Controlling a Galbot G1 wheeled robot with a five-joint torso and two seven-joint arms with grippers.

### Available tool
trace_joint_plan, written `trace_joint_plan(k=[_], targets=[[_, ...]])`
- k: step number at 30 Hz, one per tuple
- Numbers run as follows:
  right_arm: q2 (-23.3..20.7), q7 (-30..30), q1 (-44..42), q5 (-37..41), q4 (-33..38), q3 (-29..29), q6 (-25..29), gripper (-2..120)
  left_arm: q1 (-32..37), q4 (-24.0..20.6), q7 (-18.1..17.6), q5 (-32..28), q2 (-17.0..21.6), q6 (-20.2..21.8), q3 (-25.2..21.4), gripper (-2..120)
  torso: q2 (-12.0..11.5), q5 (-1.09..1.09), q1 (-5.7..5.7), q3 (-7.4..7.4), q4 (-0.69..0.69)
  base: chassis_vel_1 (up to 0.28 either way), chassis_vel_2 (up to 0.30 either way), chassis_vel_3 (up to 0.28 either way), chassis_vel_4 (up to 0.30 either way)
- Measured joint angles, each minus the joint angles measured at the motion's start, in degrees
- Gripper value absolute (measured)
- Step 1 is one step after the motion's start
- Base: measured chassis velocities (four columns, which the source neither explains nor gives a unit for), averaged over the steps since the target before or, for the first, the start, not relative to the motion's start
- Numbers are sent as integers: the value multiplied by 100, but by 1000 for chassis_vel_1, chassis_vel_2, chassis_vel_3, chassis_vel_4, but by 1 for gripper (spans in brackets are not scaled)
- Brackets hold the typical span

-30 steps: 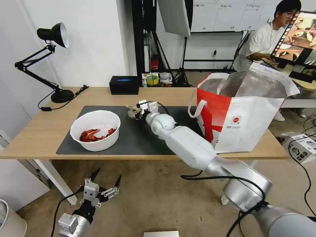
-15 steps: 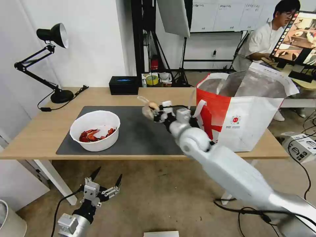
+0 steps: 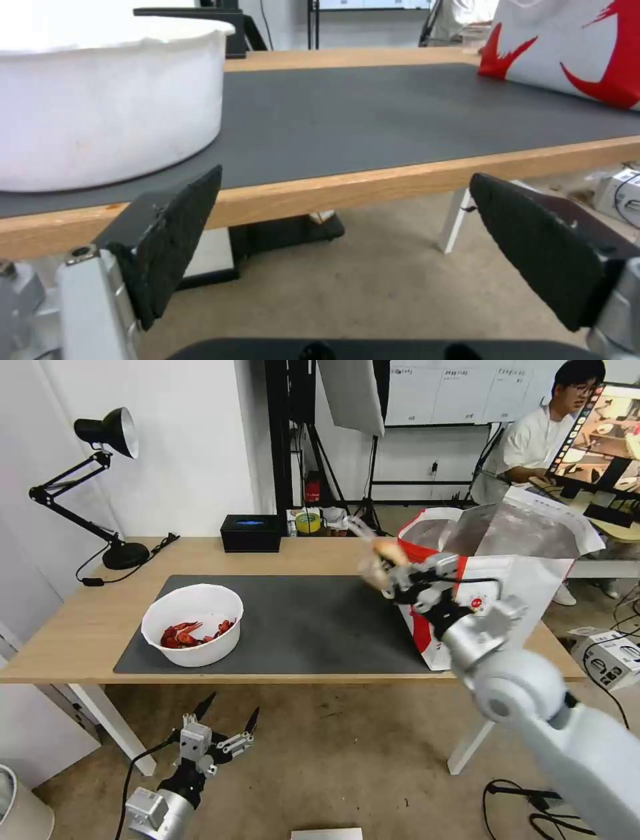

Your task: Pick up the trash from the table and place it into the takeout bag.

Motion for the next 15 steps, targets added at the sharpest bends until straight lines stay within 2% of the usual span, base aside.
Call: trace_joint_plan(k=[4, 11, 15], targets=[[-90, 213, 31, -122, -108, 155, 70, 7, -16, 0, -2, -2, 25, 3, 48, 100, 0, 0, 0, 0, 0, 0, 0, 0, 0], [-235, 710, 205, -126, -701, 430, 127, 6, -61, -1, -5, -2, 104, 5, 107, 100, -1, 0, 0, 1, 0, 0, 0, 0, 0], [-291, 1034, 392, 157, -939, 446, 110, 6, -59, 9, -6, 34, 129, 5, 158, 100, -1, 0, 1, 1, 0, 0, 0, 0, 0]])
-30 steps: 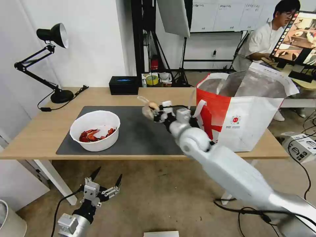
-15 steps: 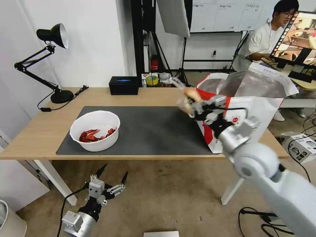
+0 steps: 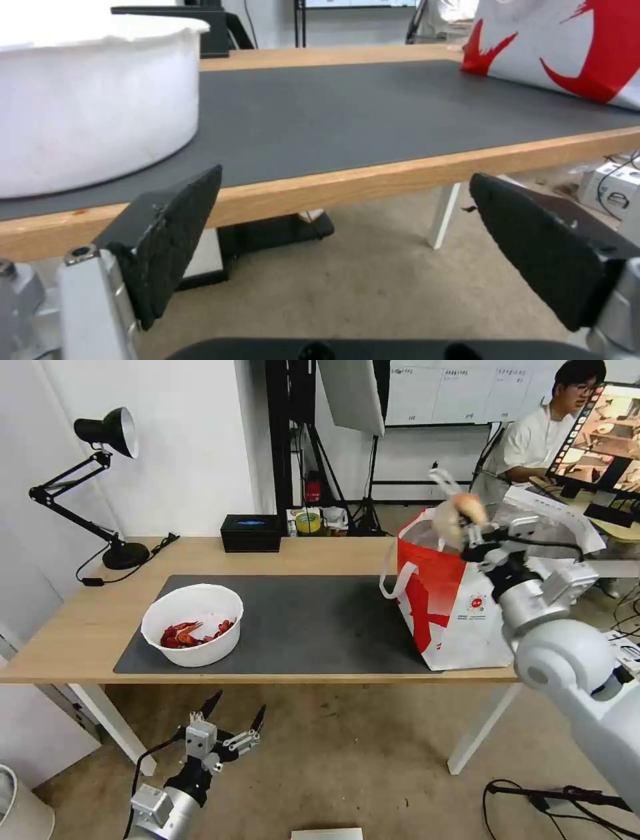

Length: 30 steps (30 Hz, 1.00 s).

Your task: Pick up the trash from the table and place it into the takeout bag.

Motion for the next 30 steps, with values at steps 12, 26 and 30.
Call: trace_joint_plan(k=[12, 26, 30], targets=[[-115, 298, 540, 400, -507, -228, -461, 6, -42, 65, 2, 69, -3, -2, 54, 100, 0, 0, 0, 0, 0, 0, 0, 0, 0], [-156, 272, 652, 451, -528, -291, -561, 7, -51, 55, 2, 56, 2, -1, 51, 100, 0, -1, 1, 0, 0, 0, 0, 0, 0], [-156, 266, 649, 451, -526, -292, -561, 7, -50, 53, 3, 54, 2, 0, 51, 100, 0, -1, 1, 0, 0, 0, 0, 0, 0]])
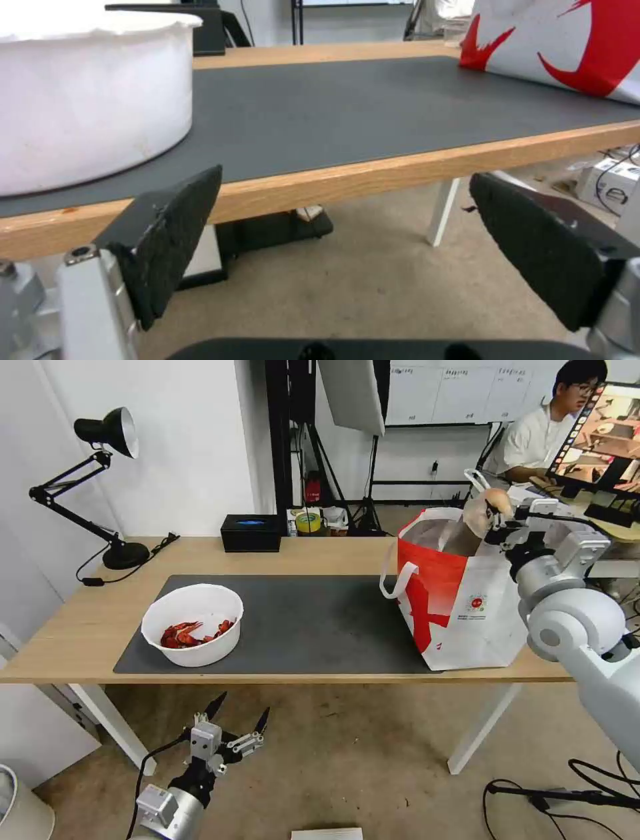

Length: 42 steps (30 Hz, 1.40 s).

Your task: Pick up the trash from the table and place it into the takeout bag.

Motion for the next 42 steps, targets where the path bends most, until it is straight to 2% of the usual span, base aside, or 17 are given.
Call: trace_joint_plan(k=[3, 5, 6, 9, 11, 12, 13, 15, 16, 18, 19, 22, 23, 25, 26, 28, 42], targets=[[2, -10, -14, 32, 10, -3, -8, 7, -9, 13, 5, -6, 5, 4, -1, 100, 0, 0, 0, 0, 0, 0, 0, 0, 0], [9, -24, -52, 75, 27, -7, -23, 16, -27, 38, 9, -22, 26, 11, -7, 100, 0, -1, 0, 0, 0, 0, 0, 0, 0], [9, -24, -52, 75, 27, -7, -23, 16, -27, 38, 9, -22, 26, 11, -7, 100, 0, -1, 0, 0, 0, 0, 0, 0, 0], [31, -36, -154, 72, 44, -6, -29, 31, -41, 37, 11, -48, 58, 13, -19, 100, 0, 0, 0, 0, 0, 0, 0, 0, 0], [36, -37, -169, 69, 45, -5, -29, 32, -41, 36, 11, -50, 62, 13, -20, 100, 0, 0, 0, 0, 0, 0, 0, 0, 0], [47, -41, -218, 58, 51, 2, -29, 41, -41, 34, 11, -54, 66, 14, -22, 100, 0, 0, 0, 0, 0, 0, 0, 0, 0], [47, -41, -218, 58, 51, 2, -29, 41, -41, 34, 11, -54, 66, 14, -22, 100, 0, 0, 0, 0, 0, 0, 0, 0, 0], [56, -43, -262, 51, 68, 11, -30, 51, -49, 34, 11, -56, 67, 14, -20, 100, 0, 0, 0, 0, 0, 0, 0, 0, 0], [56, -43, -262, 51, 68, 11, -30, 51, -49, 34, 11, -56, 67, 14, -20, 100, 0, 0, 0, 0, 0, 0, 0, 0, 0], [36, -43, -273, 50, 83, 13, -34, 63, -81, 49, 11, -57, 67, 17, 4, 100, 0, 0, 0, 0, 0, 0, 0, 0, 0], [36, -43, -273, 50, 83, 13, -34, 63, -81, 49, 11, -57, 67, 17, 4, 100, 0, 0, 0, 0, 0, 0, 0, 0, 0], [-21, -49, -349, 50, 131, 35, -36, 78, -98, 48, 12, -56, 51, 19, 28, 100, 0, 0, 0, 0, 0, 0, 0, 0, 0], [-21, -49, -349, 50, 131, 35, -36, 78, -98, 48, 12, -56, 51, 19, 28, 100, 0, 0, 0, 0, 0, 0, 0, 0, 0], [-46, -51, -375, 49, 173, 46, -39, 89, -94, 32, 12, -54, 50, 20, 28, 100, 0, 0, 0, 0, -1, 0, 0, 0, 0], [-46, -51, -375, 49, 173, 46, -39, 89, -94, 32, 12, -54, 50, 20, 28, 100, 0, 0, 0, 0, -1, 0, 0, 0, 0], [-49, -51, -380, 48, 204, 47, -42, 97, -87, 12, 12, -52, 45, 20, 19, 100, 0, 0, 0, 0, 0, 0, 0, 0, 0], [-25, -47, -486, 26, 266, 73, -47, 100, -23, -55, 15, -33, 14, 20, -23, 100, 0, 0, -1, 0, 0, 0, 0, 0, 0]])
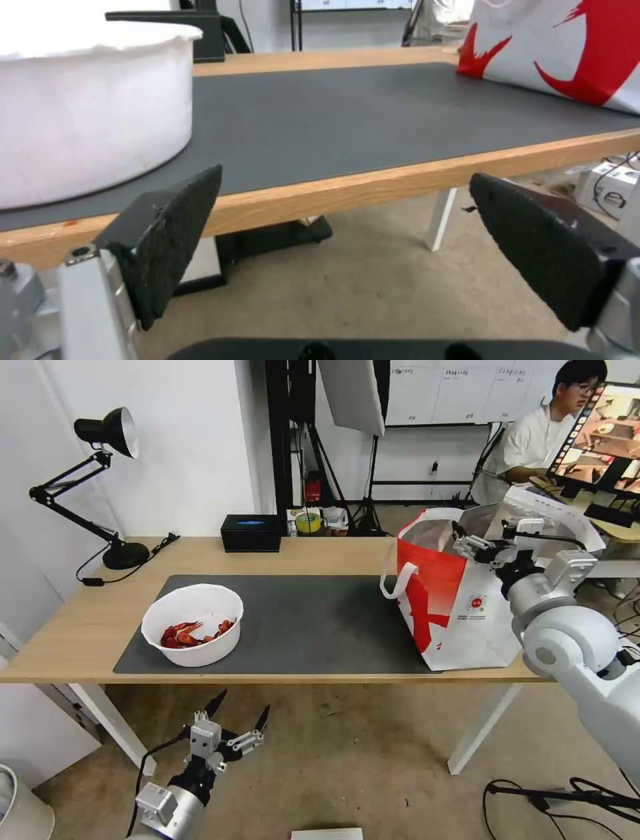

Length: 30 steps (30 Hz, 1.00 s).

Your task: Pick up the trash from the table and place it into the takeout bag.

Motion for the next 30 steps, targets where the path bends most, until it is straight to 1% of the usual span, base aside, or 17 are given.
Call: trace_joint_plan(k=[18, 30], targets=[[-8, 15, -7, -4, 122, -14, 0, 100, 32, -53, 1, -29, 55, -3, -69, 100, 0, 0, 0, 0, 0, 0, 0, 0, 0], [-100, -11, -35, 97, 428, -16, 9, 100, 75, -148, 4, -27, 20, -7, -106, 100, 0, 0, 0, 0, 0, 0, 0, 0, 0]])
